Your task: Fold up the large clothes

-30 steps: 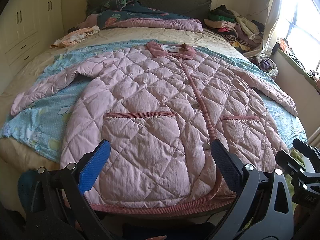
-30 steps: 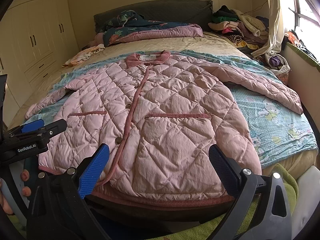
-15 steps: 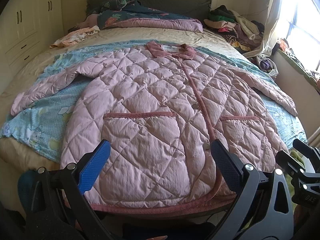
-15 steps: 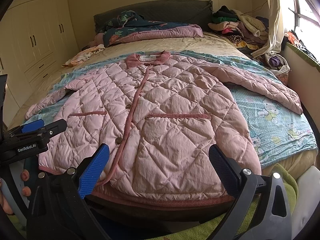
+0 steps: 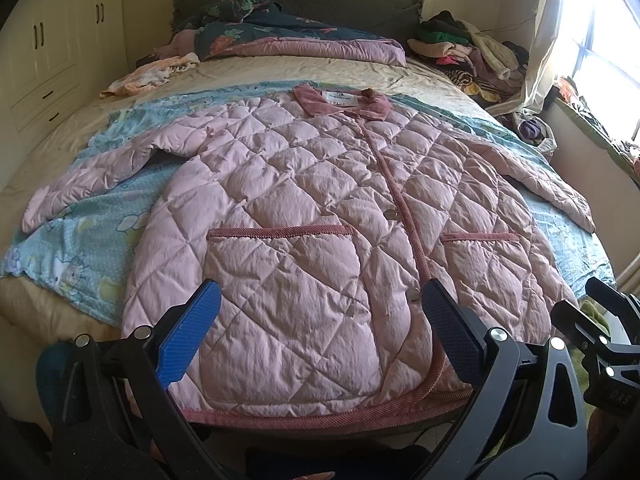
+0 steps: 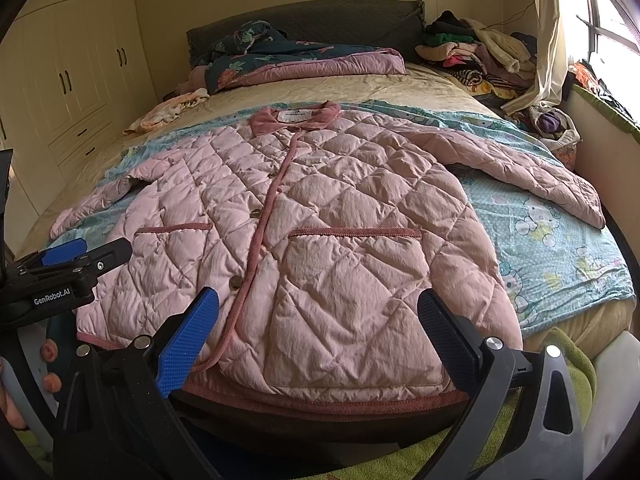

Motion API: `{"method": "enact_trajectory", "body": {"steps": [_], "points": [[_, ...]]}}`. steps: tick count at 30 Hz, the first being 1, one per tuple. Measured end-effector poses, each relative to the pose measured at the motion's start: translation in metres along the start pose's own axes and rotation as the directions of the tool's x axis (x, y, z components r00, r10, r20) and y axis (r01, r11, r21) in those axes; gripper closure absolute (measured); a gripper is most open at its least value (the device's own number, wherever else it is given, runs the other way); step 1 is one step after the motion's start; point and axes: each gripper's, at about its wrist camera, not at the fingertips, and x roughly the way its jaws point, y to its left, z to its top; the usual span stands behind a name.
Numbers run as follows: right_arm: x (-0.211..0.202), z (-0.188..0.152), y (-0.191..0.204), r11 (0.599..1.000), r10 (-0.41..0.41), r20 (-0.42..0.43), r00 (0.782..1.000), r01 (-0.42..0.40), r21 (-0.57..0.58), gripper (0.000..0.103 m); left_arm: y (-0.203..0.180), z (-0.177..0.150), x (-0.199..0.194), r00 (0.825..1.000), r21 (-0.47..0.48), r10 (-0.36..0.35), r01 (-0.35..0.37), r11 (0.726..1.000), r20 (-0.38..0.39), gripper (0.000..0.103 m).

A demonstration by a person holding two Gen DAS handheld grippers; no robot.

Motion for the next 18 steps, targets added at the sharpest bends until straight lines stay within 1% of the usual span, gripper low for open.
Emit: {"method": "enact_trajectory", "body": {"steps": [4, 6, 7, 13, 18], "points": [[-0.004, 0.004, -0.002, 1.0, 0.004, -0.001, 1.0, -0.004, -0.006, 0.004, 0.0, 0.0, 0.0, 1.0, -0.002, -0.001, 0.001, 1.0, 0.0, 0.009], [-0.003, 0.013, -0.001, 1.0, 0.003, 0.0, 1.0, -0.003, -0.011, 0.004, 0.0, 0.003, 0.001, 1.0, -0.003, 0.003, -0.003, 1.0, 0.0, 0.009], [-0.002, 0.015, -0.001, 1.0, 0.002, 0.002, 1.0, -0.002, -0.013, 0.004, 0.001, 0.011, 0.003, 1.0, -0.007, 0.004, -0.004, 1.0, 0.002, 0.009], [0.013, 0.038, 0.002, 1.0, -0.006, 0.011, 1.0, 0.007, -0.029, 0.004, 0.008, 0.032, 0.017, 1.0, -0.017, 0.012, -0.012, 1.0, 0.011, 0.009], [0.027, 0.058, -0.001, 1.0, 0.008, 0.007, 1.0, -0.008, -0.015, 0.004, 0.009, 0.05, 0.027, 1.0, -0.029, 0.006, -0.005, 1.0, 0.012, 0.009]]}}
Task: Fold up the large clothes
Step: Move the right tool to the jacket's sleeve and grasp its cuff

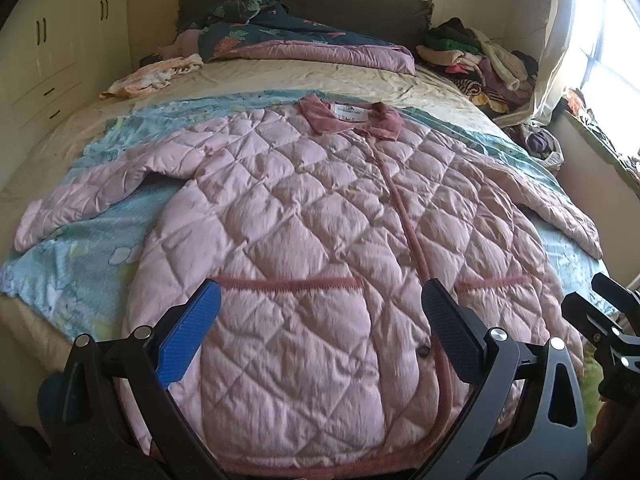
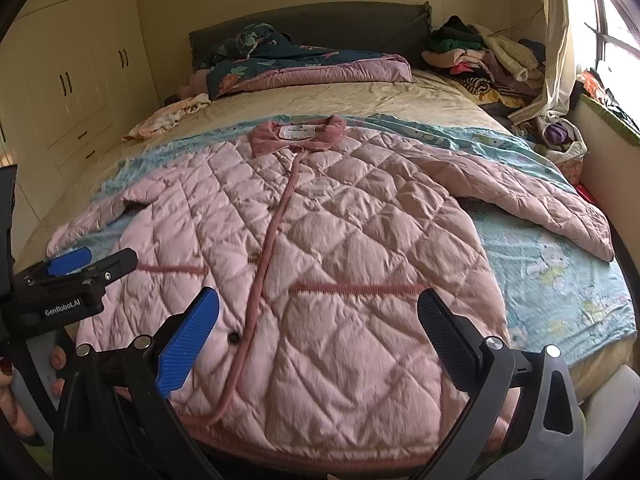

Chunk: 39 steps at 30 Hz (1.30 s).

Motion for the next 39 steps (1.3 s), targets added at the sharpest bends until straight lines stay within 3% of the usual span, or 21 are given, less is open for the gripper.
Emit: {"method": "enact_trajectory", "body": {"steps": [20, 27, 33, 39], "points": [[0.065, 0.062, -0.019, 0.998, -0.044, -0.029, 0.999, 0.045, 0.032, 0.004, -0.008, 0.066, 0.062, 0.999, -0.018, -0.018, 0.017, 1.0, -0.042, 0.009], [0.085, 0.076, -0.048, 0.992, -0.096, -0.052, 0.994, 0.1, 0.078, 0.004, -0.025, 0.088, 0.087, 0.996, -0.011, -0.064, 0.063, 0.998, -0.065, 0.009], [0.101, 0.085, -0.08, 0.979, -0.148, -0.07, 0.987, 0.156, 0.131, 0.004, -0.037, 0.103, 0.114, 0.993, 0.002, -0.053, 0.053, 0.999, -0.102, 0.009], [0.115, 0.09, -0.122, 0.956, -0.208, -0.09, 0.974, 0.222, 0.193, 0.004, -0.05, 0.121, 0.133, 0.994, 0.022, -0.058, 0.06, 0.998, -0.088, 0.009]]}}
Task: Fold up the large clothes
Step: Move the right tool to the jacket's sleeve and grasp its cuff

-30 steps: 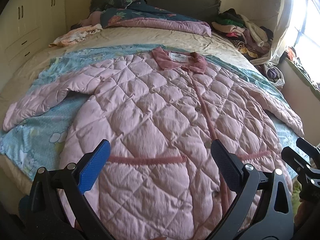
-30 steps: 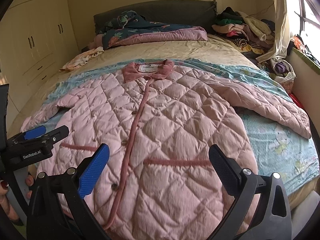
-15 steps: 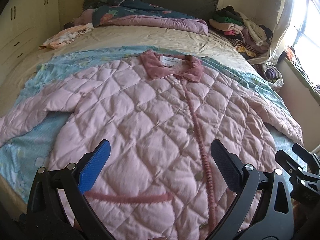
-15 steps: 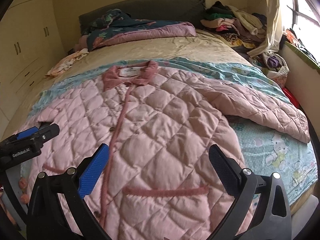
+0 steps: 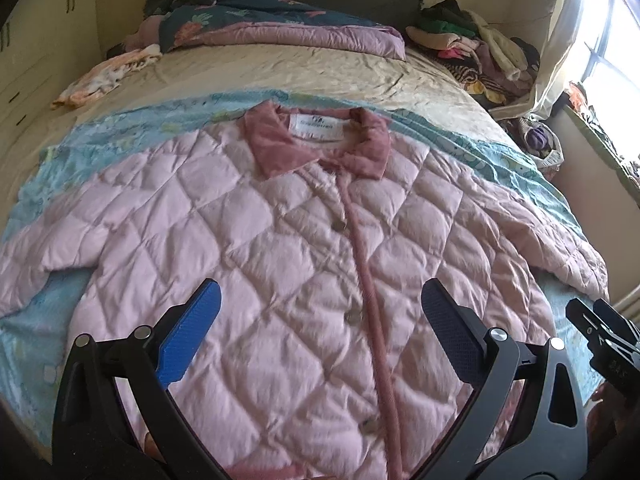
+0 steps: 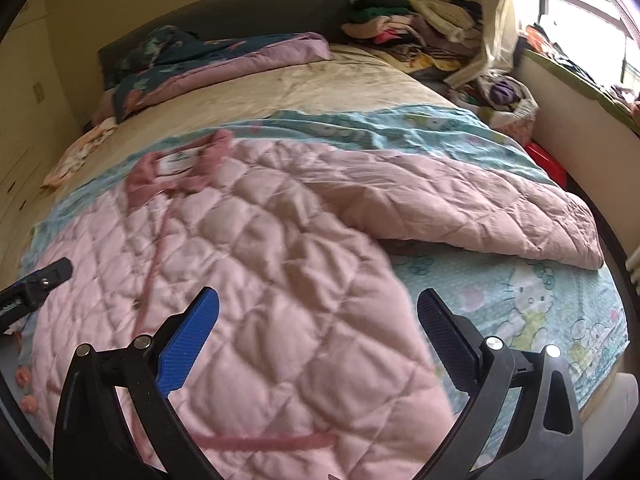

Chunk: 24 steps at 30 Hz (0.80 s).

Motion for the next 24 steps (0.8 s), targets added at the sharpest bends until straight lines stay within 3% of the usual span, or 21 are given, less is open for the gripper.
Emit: {"method": "enact_trajectory", "body": {"steps": [7, 13, 17, 24], "points": [[0.028, 0.011, -0.054, 0.991, -0.067, -0.028, 0.997, 0.07, 0.114, 0.004, -0.01, 0.019, 0.029, 1.0, 0.017, 0.011, -0.01, 1.0, -0.029, 0.009], [0.056, 0.016, -0.112, 0.959, -0.113, -0.077, 0.991, 0.129, 0.251, 0.004, -0.017, 0.027, 0.059, 0.997, 0.025, 0.038, -0.037, 0.999, -0.062, 0.009], [0.072, 0.018, -0.158, 0.919, -0.117, -0.096, 0.988, 0.145, 0.367, 0.004, -0.024, 0.033, 0.074, 0.997, 0.036, 0.05, -0.047, 0.998, -0.062, 0.009], [0.093, 0.011, -0.233, 0.801, -0.11, -0.11, 0.988, 0.153, 0.579, 0.004, -0.03, 0.045, 0.102, 0.996, 0.032, 0.057, -0.055, 0.998, -0.072, 0.009]]}}
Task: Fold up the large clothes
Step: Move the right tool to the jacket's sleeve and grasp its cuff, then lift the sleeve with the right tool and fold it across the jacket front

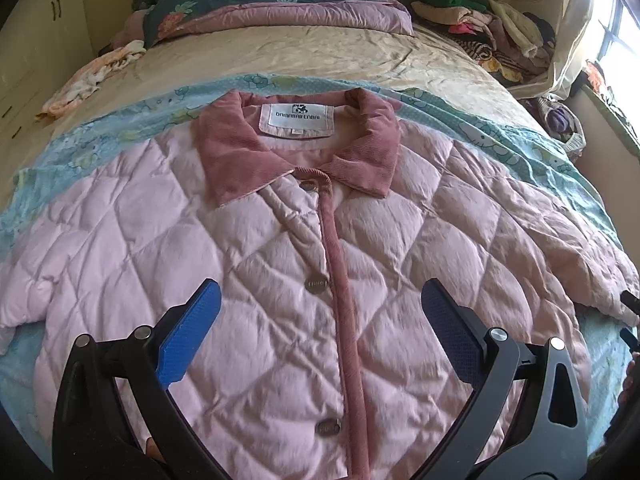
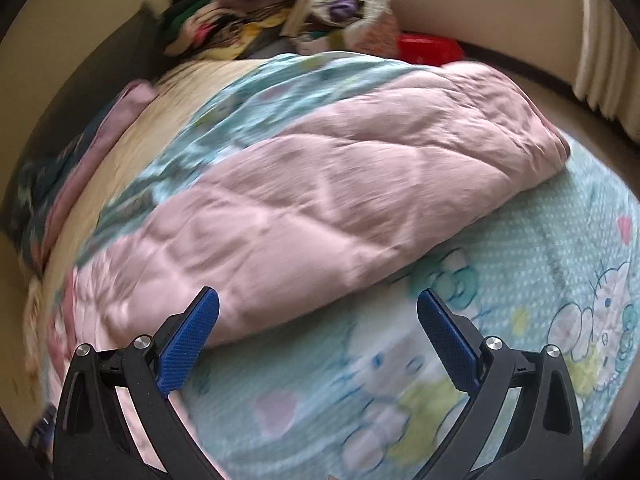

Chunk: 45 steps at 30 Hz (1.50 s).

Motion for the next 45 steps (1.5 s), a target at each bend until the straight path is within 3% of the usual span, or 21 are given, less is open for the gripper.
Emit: {"method": "enact_trajectory", "body": {"steps": [5, 11, 14, 15, 16, 17, 18, 21, 29, 38, 45], "points": [[0.016, 0.021, -0.033, 0.994, -0.031, 0.015, 0.999, 0.029, 0.109, 0.004, 0.001, 0.013, 0.015, 0.999, -0.022, -0.046, 0.046, 0.999, -0.012, 0.009], [0.029, 0.043, -0.07, 0.969, -0.037, 0.077, 0.996, 0.017, 0.245, 0.005, -0.002, 0.028, 0.026, 1.0, -0.011, -0.014, 0.014, 1.0, -0.007, 0.009], [0.03, 0.051, -0.086, 0.952, -0.047, 0.121, 0.992, 0.008, 0.307, 0.021, 0.001, 0.032, 0.03, 1.0, -0.02, -0.021, 0.021, 1.0, -0.013, 0.009], [0.03, 0.053, -0.089, 0.947, -0.048, 0.131, 0.99, 0.004, 0.32, 0.036, 0.004, 0.033, 0.03, 0.999, -0.033, -0.032, 0.031, 0.999, -0.015, 0.009], [0.029, 0.055, -0.091, 0.948, -0.053, 0.14, 0.989, 0.006, 0.319, 0.044, 0.006, 0.033, 0.03, 0.999, -0.042, -0.036, 0.035, 0.999, -0.019, 0.009], [0.026, 0.056, -0.09, 0.956, -0.04, 0.166, 0.985, -0.011, 0.294, 0.063, 0.007, 0.034, 0.029, 0.999, -0.045, -0.033, 0.032, 0.999, -0.018, 0.009], [0.024, 0.058, -0.085, 0.964, -0.02, 0.184, 0.983, -0.03, 0.263, 0.07, 0.009, 0.035, 0.026, 1.0, -0.04, -0.019, 0.018, 0.999, -0.011, 0.009], [0.006, 0.061, -0.062, 0.988, -0.003, 0.249, 0.969, -0.036, 0.151, 0.08, 0.01, 0.039, 0.017, 1.0, -0.022, -0.002, 0.003, 1.0, 0.011, 0.009], [-0.056, 0.066, 0.019, 0.985, 0.132, 0.377, 0.917, -0.08, -0.15, 0.085, 0.009, 0.05, -0.02, 0.995, 0.055, 0.024, -0.029, 0.998, 0.093, 0.009], [-0.121, 0.05, 0.105, 0.913, 0.309, 0.421, 0.853, -0.142, -0.383, 0.086, 0.02, 0.06, -0.063, 0.977, 0.079, 0.066, -0.084, 0.993, 0.205, 0.009], [-0.155, 0.027, 0.154, 0.848, 0.399, 0.405, 0.823, -0.162, -0.505, 0.086, 0.04, 0.061, -0.085, 0.969, 0.068, 0.069, -0.087, 0.994, 0.236, 0.009]]}}
